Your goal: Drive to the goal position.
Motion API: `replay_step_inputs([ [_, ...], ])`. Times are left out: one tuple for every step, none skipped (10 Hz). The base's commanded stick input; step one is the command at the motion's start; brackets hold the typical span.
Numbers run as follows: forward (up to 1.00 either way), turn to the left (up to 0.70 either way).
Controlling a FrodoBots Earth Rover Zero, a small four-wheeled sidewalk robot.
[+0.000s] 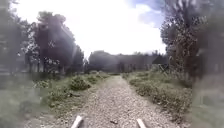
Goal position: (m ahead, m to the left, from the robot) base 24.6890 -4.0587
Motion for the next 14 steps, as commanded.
replay_step_inputs([
  [0.70,0.00],
  [0.70,0.00],
  [0.70,0.00],
  [0.70,0.00],
  [0.70,0.00],
  [0.70,0.00],
  [0.70,0.00],
  [0.70,0.00],
  [0.70,0.00],
  [0.70,0.00],
  [0.70,0.00],
  [0.70,0.00],
  [0.70,0.00],
  [0.70,0.00],
])
